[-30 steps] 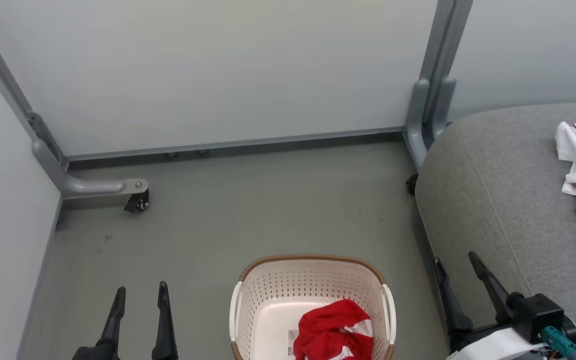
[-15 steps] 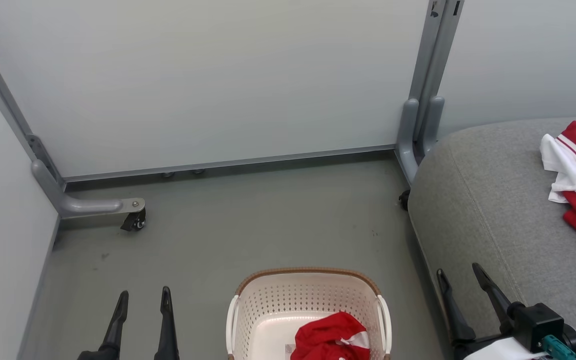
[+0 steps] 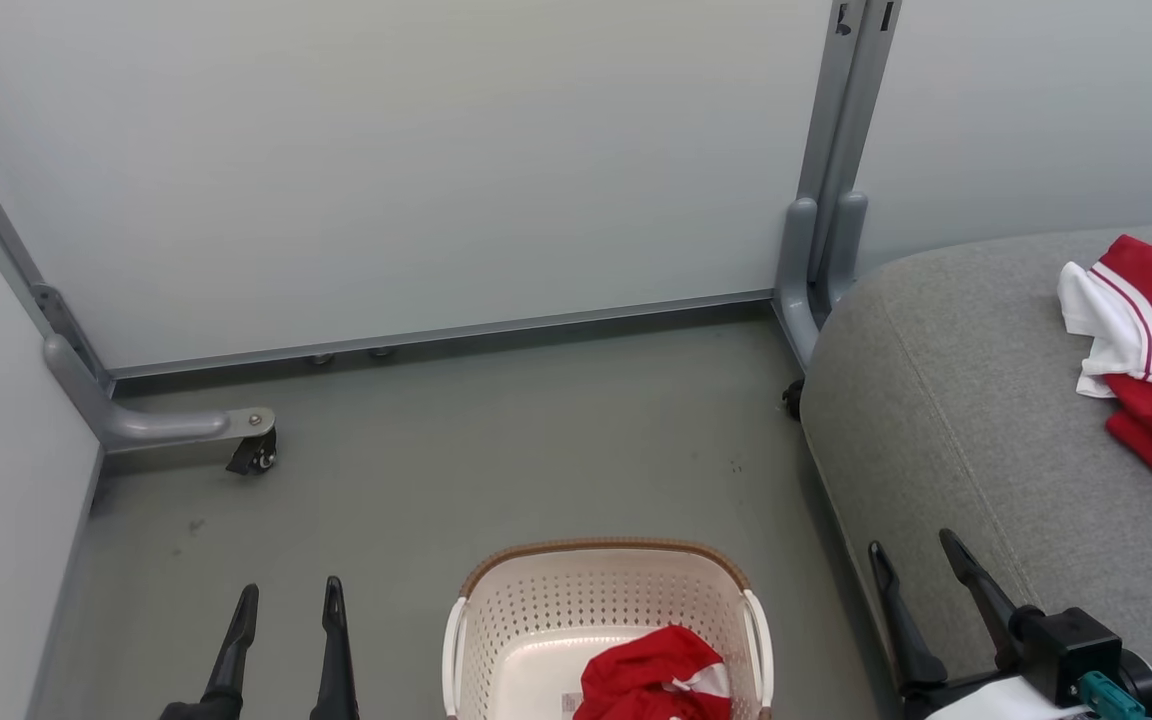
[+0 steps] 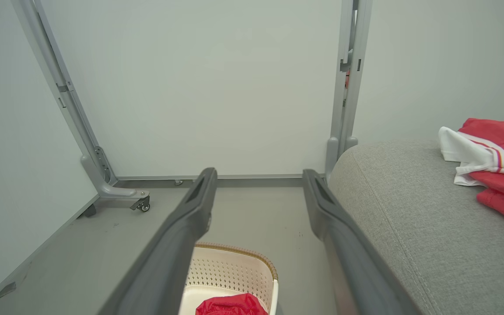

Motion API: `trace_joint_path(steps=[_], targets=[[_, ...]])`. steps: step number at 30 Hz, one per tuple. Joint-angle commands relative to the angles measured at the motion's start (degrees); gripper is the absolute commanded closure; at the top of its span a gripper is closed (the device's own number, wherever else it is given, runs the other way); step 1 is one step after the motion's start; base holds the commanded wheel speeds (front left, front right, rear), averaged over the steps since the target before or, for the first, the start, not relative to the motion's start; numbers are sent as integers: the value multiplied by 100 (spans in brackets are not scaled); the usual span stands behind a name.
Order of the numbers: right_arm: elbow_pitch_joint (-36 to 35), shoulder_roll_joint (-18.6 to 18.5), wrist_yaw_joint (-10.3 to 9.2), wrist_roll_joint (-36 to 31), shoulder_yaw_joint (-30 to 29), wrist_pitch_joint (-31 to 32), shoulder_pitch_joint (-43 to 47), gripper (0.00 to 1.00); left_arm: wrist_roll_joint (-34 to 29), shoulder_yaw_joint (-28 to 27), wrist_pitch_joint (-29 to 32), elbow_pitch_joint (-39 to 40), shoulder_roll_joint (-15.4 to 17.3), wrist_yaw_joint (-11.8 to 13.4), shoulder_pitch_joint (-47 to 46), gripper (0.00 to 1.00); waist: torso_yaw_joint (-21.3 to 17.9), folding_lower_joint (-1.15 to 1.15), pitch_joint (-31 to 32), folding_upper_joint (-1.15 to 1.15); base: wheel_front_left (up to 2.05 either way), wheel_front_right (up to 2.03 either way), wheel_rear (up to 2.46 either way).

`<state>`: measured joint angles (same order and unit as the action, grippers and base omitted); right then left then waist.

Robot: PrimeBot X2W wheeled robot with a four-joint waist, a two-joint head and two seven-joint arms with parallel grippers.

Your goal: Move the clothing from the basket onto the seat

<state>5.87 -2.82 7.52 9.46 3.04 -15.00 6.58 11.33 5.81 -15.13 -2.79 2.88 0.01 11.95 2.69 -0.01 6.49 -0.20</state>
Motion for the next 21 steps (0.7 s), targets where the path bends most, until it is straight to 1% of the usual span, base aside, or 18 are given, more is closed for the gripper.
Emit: trace_joint_path(steps=[1,11,21], targets=[[8,-14,-6,3,11,-28,8,0,-26,-15,-3,-9,2,-10,-52,0,-14,1,3,20,0,0,0],[19,-15,-6,27,55,-28,-22,0,13,28,-3,-50,2,13,-66,0,-124,1,-10,20,0,0,0],[-51,-14,-6,-50,30,-28,-104,0,93,140,-3,-87,2,8,-164,0,-459,1,-201,20,0,0,0]])
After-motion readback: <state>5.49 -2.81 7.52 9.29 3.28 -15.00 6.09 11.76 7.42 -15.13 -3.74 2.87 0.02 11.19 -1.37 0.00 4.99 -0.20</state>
